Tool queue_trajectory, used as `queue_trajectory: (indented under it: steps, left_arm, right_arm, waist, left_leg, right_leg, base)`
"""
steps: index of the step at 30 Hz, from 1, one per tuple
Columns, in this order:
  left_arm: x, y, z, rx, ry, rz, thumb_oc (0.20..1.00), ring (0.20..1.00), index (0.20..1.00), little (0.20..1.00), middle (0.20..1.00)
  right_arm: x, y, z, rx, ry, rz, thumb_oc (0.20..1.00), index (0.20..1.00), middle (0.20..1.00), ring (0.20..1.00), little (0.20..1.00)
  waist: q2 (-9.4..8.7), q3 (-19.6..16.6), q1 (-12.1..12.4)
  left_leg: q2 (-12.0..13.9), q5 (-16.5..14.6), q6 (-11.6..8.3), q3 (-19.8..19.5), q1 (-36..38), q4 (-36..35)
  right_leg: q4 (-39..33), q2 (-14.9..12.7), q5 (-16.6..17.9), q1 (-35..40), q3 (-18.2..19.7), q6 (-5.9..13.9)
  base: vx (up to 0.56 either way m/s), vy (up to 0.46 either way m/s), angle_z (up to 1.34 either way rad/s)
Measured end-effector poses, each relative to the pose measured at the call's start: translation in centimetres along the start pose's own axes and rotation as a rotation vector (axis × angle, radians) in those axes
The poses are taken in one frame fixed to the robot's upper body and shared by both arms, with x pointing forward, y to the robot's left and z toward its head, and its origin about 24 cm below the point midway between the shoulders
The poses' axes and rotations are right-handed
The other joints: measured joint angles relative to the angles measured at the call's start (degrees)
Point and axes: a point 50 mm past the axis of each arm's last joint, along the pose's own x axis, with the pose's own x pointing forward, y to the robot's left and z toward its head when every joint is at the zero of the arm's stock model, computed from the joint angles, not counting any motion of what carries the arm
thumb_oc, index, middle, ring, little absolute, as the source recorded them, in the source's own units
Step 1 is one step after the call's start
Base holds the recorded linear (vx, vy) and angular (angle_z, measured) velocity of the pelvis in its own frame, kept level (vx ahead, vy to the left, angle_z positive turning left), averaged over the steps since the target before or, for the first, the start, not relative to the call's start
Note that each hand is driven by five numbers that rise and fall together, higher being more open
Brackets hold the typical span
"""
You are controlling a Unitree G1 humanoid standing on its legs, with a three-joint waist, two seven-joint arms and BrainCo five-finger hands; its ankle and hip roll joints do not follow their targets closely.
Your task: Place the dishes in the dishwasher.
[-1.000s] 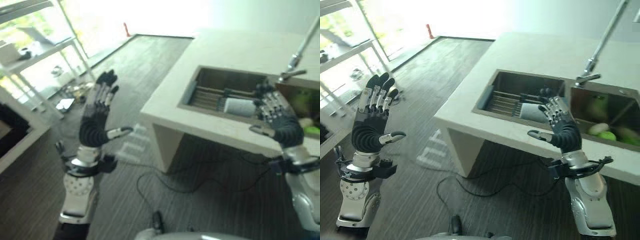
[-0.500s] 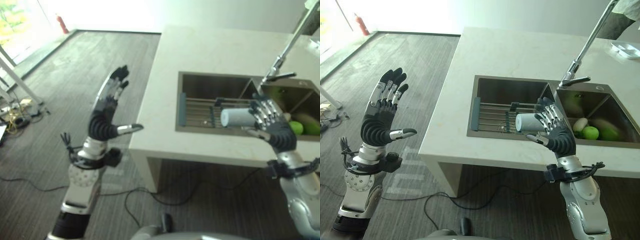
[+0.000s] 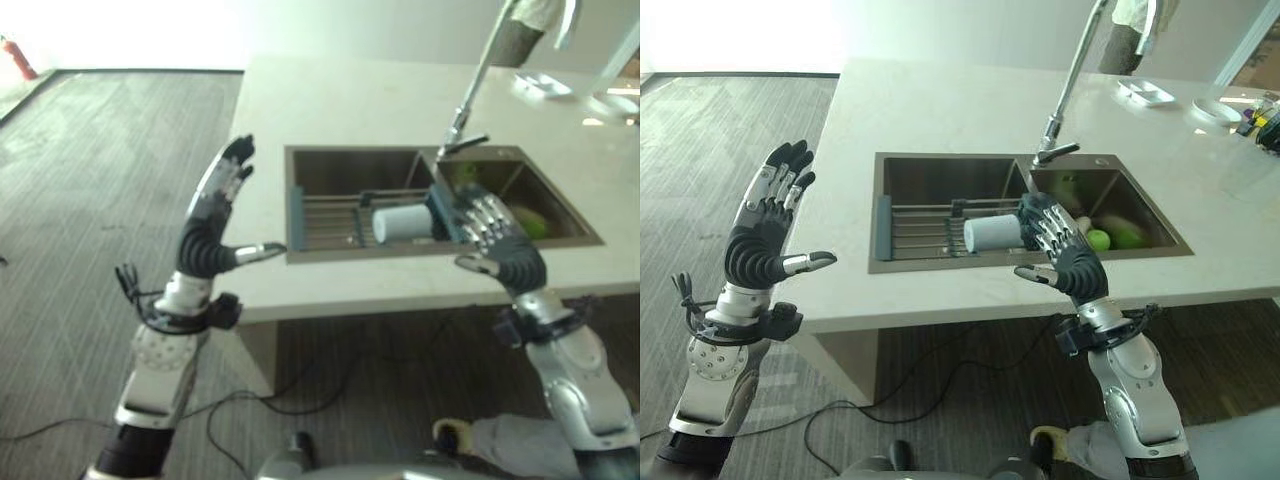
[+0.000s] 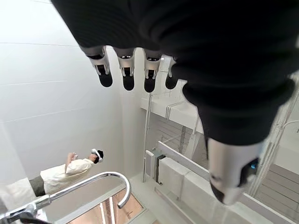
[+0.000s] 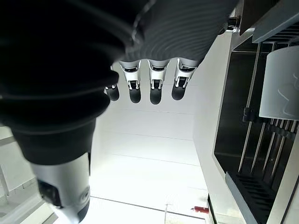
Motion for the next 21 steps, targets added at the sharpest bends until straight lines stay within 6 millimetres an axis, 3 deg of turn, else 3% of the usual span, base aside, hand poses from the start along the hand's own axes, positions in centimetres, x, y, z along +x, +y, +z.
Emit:
queue_trajectory:
  steps: [1,2,4,5,6,7,8,9,10,11,12,13,14,17,18,20,21]
  left_arm:
    - [-0.7,0.0,0.1,0.003,0.024,-0.011,1.000,1.000,1.000,1.000,1.000]
    - [-1.3,-0.3,-0.2,-0.024,0.053,0.002,1.000,1.000,1.000,1.000,1.000]
    - [-1.2,-0.5,-0.1,-0.084,0.040,0.030,1.000,1.000,1.000,1.000,1.000]
    - [-1.1,-1.5,-1.1,-0.234,0.062,0.102,1.000,1.000,1.000,1.000,1.000]
    - [-1.0,-1.9,-1.0,-0.299,0.050,0.115,1.000,1.000,1.000,1.000,1.000]
    - [-0.1,-2.1,-1.0,-0.358,0.033,0.086,1.000,1.000,1.000,1.000,1.000]
    - [0.3,-2.5,-0.9,-0.412,0.016,0.073,1.000,1.000,1.000,1.000,1.000]
    - [0.1,-2.5,-0.9,-0.448,0.026,0.079,1.000,1.000,1.000,1.000,1.000]
    - [-0.7,-1.8,-0.4,-0.448,0.054,0.044,1.000,1.000,1.000,1.000,1.000]
    - [-1.1,-2.2,-1.0,-0.475,0.088,0.049,1.000,1.000,1.000,1.000,1.000]
    - [-1.4,-2.3,-1.3,-0.497,0.111,0.049,1.000,1.000,1.000,1.000,1.000]
    - [-1.4,-2.3,-1.3,-0.497,0.111,0.033,1.000,1.000,1.000,1.000,1.000]
    - [-1.1,-2.1,-1.3,-0.483,0.105,0.018,1.000,1.000,1.000,1.000,1.000]
    - [-0.6,-2.2,-1.6,-0.482,0.099,-0.005,1.000,1.000,1.000,1.000,1.000]
    - [-0.5,-2.1,-1.6,-0.474,0.097,-0.007,1.000,1.000,1.000,1.000,1.000]
    - [-0.4,-2.0,-1.7,-0.466,0.098,-0.011,1.000,1.000,1.000,1.000,1.000]
    - [-0.3,-1.9,-1.6,-0.462,0.093,-0.014,1.000,1.000,1.000,1.000,1.000]
  right_arm:
    - [-0.2,-0.1,-0.1,-0.002,0.009,-0.001,1.000,1.000,1.000,1.000,1.000]
    - [-0.5,-0.7,-0.3,-0.001,0.032,-0.005,1.000,1.000,1.000,1.000,1.000]
    - [-0.9,-1.8,-0.4,-0.012,0.047,-0.044,1.000,1.000,1.000,1.000,1.000]
    - [-1.7,-3.2,-0.3,-0.060,0.096,-0.079,1.000,1.000,1.000,1.000,1.000]
    - [-2.3,-3.5,0.8,-0.097,0.080,-0.085,1.000,1.000,1.000,1.000,1.000]
    - [-2.1,-3.5,1.3,-0.104,0.056,-0.088,1.000,1.000,1.000,1.000,1.000]
    - [-2.1,-3.6,1.1,-0.106,0.065,-0.087,1.000,1.000,1.000,1.000,1.000]
    - [-2.1,-3.3,0.9,-0.097,0.074,-0.072,1.000,1.000,1.000,1.000,1.000]
    - [-3.0,-2.7,-0.1,-0.057,0.111,-0.076,1.000,1.000,1.000,1.000,1.000]
    - [-3.1,-3.1,-0.5,-0.040,0.115,-0.110,1.000,1.000,1.000,1.000,1.000]
    - [-3.1,-3.1,-0.5,-0.028,0.104,-0.132,1.000,1.000,1.000,1.000,1.000]
    - [-3.0,-2.9,0.0,-0.041,0.084,-0.120,1.000,1.000,1.000,1.000,1.000]
    - [-3.1,-2.5,-0.2,-0.025,0.084,-0.121,1.000,1.000,1.000,1.000,1.000]
    - [-3.6,-2.6,-0.2,-0.062,0.103,-0.122,1.000,1.000,1.000,1.000,1.000]
    - [-2.8,-2.4,-0.1,-0.068,0.090,-0.103,1.000,1.000,1.000,1.000,1.000]
    - [-1.9,-1.9,0.2,-0.066,0.057,-0.071,1.000,1.000,1.000,1.000,1.000]
    - [-1.8,-1.7,0.3,-0.057,0.046,-0.072,1.000,1.000,1.000,1.000,1.000]
  waist:
    - [-0.72,0.08,-0.02]
    - [-0.85,-0.33,0.06]
    - [2.12,-0.19,0.02]
    - [6.27,0.25,-1.22]
    - [7.64,0.86,-2.84]
    - [7.21,1.09,-4.60]
    - [8.57,1.46,-4.45]
    - [10.62,1.49,-3.04]
    - [4.20,0.22,-4.07]
    - [3.80,0.33,-3.35]
    - [4.03,0.24,-2.93]
    - [7.34,-0.36,-3.87]
    - [6.56,-0.44,-4.20]
    - [6.23,-1.06,-5.42]
    - [5.79,-1.20,-4.00]
    - [5.48,-1.20,-3.41]
    - [4.71,-1.25,-3.14]
  left_leg:
    - [1.34,0.36,-1.52,-0.43,0.52,-0.31]
    - [3.57,-0.04,-3.33,-2.60,2.12,-2.08]
    - [7.90,-0.65,-4.39,-4.89,1.43,-3.22]
    - [12.43,-1.49,-3.62,-5.04,0.23,-2.70]
    - [14.52,-6.29,-0.92,-3.94,-0.42,-3.11]
    - [14.87,-13.26,0.86,-4.00,-1.39,-1.74]
    - [14.76,-14.16,4.27,-4.22,-3.18,1.08]
    - [17.08,-13.99,4.40,-3.70,-3.32,2.11]
    - [13.05,-14.96,0.27,-5.53,-3.85,2.92]
    - [10.34,-11.81,-3.32,-6.45,-4.54,6.13]
    - [7.48,-10.23,-3.21,-5.55,-4.17,6.04]
    - [5.94,-8.81,-1.26,-5.46,-1.87,0.64]
    - [5.17,-6.15,-3.34,-3.74,-0.76,-0.37]
    - [3.91,-2.47,-5.45,0.29,-0.79,1.38]
    - [1.67,-1.57,-4.84,0.15,0.08,1.96]
    - [0.21,-1.43,-4.64,1.11,1.96,1.13]
    - [0.31,-1.72,-4.58,1.02,2.23,2.34]
  right_leg:
    - [2.98,2.09,-1.33,-0.88,0.11,-2.19]
    - [4.30,4.56,-9.84,-0.60,0.19,-8.91]
    - [1.11,10.12,-16.41,0.99,0.16,-9.72]
    - [1.19,14.79,-16.73,1.02,-0.13,-10.32]
    - [3.18,16.61,-19.04,0.16,-0.44,-10.95]
    - [4.11,17.63,-20.88,-0.52,-1.16,-11.66]
    - [6.01,18.64,-21.30,-1.01,-1.48,-12.32]
    - [18.17,20.08,-23.10,-5.25,1.06,-14.56]
    - [26.36,15.66,-30.56,-8.54,3.55,-16.68]
    - [24.76,14.42,-31.29,-7.88,3.44,-14.38]
    - [20.81,13.83,-29.30,-5.86,3.39,-11.94]
    - [16.31,15.17,-25.26,-3.26,3.12,-8.96]
    - [14.51,13.83,-21.30,-1.81,3.07,-8.14]
    - [9.11,11.00,-12.37,2.35,2.17,-7.55]
    - [6.24,9.69,-7.25,3.50,3.61,-6.96]
    - [2.00,9.21,-3.37,6.34,3.12,-6.05]
    - [1.64,9.14,-2.80,7.45,2.71,-6.59]
  base:
    - [0.18,-0.453,0.11]
    - [0.27,-0.685,0.13]
    - [0.24,-0.550,-0.03]
    - [0.19,-0.407,0.18]
    - [0.21,-0.474,0.56]
    - [0.19,-0.451,0.66]
    - [0.16,-0.337,0.29]
    - [0.15,-0.179,0.68]
    - [0.17,-0.056,0.55]
    - [0.17,0.083,0.58]
    - [0.14,0.163,0.03]
    - [0.13,0.233,0.04]
    - [0.09,0.190,0.55]
    - [0.14,0.295,0.61]
    - [0.19,0.455,0.05]
    - [0.17,0.452,-0.26]
    - [0.12,0.345,-0.34]
